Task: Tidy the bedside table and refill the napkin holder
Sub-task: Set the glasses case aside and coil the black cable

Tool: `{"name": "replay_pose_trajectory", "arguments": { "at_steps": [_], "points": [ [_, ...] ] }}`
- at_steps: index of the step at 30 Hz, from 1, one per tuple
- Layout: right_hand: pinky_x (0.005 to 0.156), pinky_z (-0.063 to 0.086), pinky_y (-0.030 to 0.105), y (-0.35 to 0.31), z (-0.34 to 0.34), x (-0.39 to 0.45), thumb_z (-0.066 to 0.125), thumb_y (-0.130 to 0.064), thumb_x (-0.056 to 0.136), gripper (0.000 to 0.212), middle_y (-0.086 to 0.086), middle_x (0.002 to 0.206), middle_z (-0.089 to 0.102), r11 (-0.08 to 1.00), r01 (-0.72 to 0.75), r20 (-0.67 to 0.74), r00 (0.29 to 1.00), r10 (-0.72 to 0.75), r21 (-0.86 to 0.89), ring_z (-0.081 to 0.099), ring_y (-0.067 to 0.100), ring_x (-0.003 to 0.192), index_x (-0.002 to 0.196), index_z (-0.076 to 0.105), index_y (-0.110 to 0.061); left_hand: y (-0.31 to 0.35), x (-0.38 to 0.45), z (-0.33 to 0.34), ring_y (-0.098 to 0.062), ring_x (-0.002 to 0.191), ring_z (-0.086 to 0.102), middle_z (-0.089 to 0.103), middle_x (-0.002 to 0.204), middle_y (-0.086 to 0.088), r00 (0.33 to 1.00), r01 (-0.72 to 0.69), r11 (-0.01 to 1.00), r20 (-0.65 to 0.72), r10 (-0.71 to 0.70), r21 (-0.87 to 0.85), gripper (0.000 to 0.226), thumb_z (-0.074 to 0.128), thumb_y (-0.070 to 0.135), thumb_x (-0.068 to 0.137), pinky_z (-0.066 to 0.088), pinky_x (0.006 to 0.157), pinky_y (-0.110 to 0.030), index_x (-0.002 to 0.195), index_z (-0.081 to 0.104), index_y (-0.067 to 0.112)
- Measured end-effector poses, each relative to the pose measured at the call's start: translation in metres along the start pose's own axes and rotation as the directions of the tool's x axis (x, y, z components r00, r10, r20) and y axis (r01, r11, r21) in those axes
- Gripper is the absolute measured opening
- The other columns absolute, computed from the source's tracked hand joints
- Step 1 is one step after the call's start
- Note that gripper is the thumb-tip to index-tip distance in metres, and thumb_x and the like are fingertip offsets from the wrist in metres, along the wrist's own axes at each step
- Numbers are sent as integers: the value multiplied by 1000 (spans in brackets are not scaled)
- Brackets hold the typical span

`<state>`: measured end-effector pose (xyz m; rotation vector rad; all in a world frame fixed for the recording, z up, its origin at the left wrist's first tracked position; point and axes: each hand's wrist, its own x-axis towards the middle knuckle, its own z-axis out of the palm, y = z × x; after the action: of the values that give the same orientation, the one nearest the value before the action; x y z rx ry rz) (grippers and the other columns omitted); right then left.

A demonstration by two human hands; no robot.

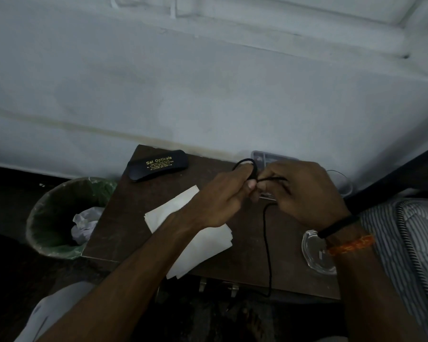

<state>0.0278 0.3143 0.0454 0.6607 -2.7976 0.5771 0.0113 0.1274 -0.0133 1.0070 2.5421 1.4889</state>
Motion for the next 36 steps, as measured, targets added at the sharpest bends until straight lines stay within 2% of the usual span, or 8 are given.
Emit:
{"name": "replay_pose_trajectory", "arguments": {
  "at_steps": [5,10,15,20,24,28,33,36],
  "points": [
    [65,52,35,11,-5,-1,76,-22,84,2,-6,81,69,999,48,-128,991,-51,-24,63,13,74,86,76,-21,5,1,-10,-9,63,50,53,68,8,991,103,952,109,-74,-289,24,40,20,106,43,64,-26,96,60,11],
    [60,51,33,16,-9,-1,64,-52,85,35,-3,72,69,981,-120,-106,985,137,153,64,14,67,79,75,-19,16,4,-18,-5,49,32,36,55,5,973,229,799,119,-196,-557,29,42,17,105,34,51,-17,87,61,5],
    [51,47,29,24,-14,-8,69,-19,80,14,4,66,63,527,-384,243,916,319,758,55,17,51,90,72,-10,14,4,-18,-8,49,27,33,51,8,957,270,665,119,-264,-697,32,41,20,105,31,50,-19,84,60,7],
    [37,34,13,30,-16,-10,52,-13,91,30,5,88,66,101,-360,301,878,373,927,45,2,45,118,64,-9,14,4,-22,-11,51,28,34,53,2,949,287,514,168,-266,-809,31,42,21,105,26,54,-26,83,60,8],
    [36,31,14,30,-3,-4,58,-17,95,18,10,79,70,403,-309,80,866,494,862,39,2,35,100,69,-3,18,1,-25,-12,51,32,39,52,1,944,328,371,289,-157,-869,29,41,20,104,32,53,-23,87,61,7],
    [64,45,16,29,15,0,59,-23,94,14,-7,80,68,955,-146,-208,957,203,260,60,4,69,88,71,-17,24,1,-23,-9,50,33,41,54,3,948,316,189,315,-37,-930,25,42,17,102,32,55,-23,93,62,5],
    [88,46,38,14,34,4,42,-9,86,34,13,101,67,995,66,-197,977,-80,-79,62,30,96,107,67,0,21,7,-23,-5,46,38,43,52,6,964,255,-22,256,-74,-967,25,39,15,102,32,53,-20,94,61,4],
    [101,45,36,-4,35,-1,51,3,85,38,11,116,68,949,86,-268,963,-1,305,61,26,112,121,63,0,18,10,-24,-6,47,33,41,51,7,967,211,-67,218,-134,-975,28,39,18,104,27,54,-21,92,61,6]
  ]
}}
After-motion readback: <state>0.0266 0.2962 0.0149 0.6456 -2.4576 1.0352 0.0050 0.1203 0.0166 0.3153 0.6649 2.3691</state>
